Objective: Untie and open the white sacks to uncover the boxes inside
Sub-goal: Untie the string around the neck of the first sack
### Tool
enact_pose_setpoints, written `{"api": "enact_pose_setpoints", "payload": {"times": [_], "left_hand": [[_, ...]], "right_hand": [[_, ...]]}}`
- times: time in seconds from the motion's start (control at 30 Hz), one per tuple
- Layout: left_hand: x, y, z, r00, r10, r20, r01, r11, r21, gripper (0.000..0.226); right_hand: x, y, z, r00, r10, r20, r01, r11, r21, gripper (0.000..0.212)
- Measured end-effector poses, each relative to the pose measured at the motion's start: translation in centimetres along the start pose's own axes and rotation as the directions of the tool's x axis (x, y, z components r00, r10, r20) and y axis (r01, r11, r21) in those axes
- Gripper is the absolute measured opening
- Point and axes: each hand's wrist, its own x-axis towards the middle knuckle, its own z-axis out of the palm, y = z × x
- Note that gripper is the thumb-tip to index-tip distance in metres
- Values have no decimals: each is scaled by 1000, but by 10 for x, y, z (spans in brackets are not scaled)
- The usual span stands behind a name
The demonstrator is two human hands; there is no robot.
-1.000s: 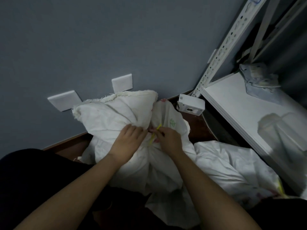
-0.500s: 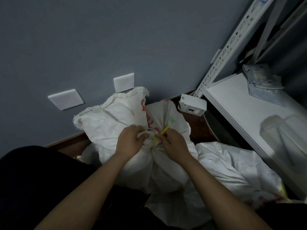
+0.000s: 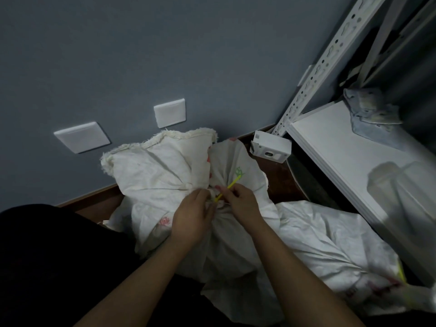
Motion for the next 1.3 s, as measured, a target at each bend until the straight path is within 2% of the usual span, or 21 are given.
{"api": "enact_pose_setpoints", "payload": {"times": [0.2,0.37,0.6,0.73,0.87,1.07,1.3], "left_hand": [[1,7,15,949,-314,-11,301,918,-260,12],[3,8,17,971,-241,-6,236,954,-185,8],[4,4,27,958,-288,9,283,936,-209,11],[4,-2,35,963,-258,83,269,950,-158,19],[0,3,39,961,-266,71,273,951,-142,18],[0,9,45,958,-287,-16,272,921,-280,12],[12,-6,56,943,-332,31,318,864,-390,9]], "right_hand": [[-4,8,5,997,33,-66,-31,999,37,43],[-4,11,4,996,45,-76,-42,998,39,42],[-4,15,5,997,21,-77,-26,998,-58,41],[-3,21,6,995,29,-93,-33,998,-44,38],[-4,24,9,992,58,-113,-63,997,-35,37],[-5,25,8,990,81,-119,-84,996,-21,36],[-2,23,4,991,85,-105,-87,996,-14,36]]}}
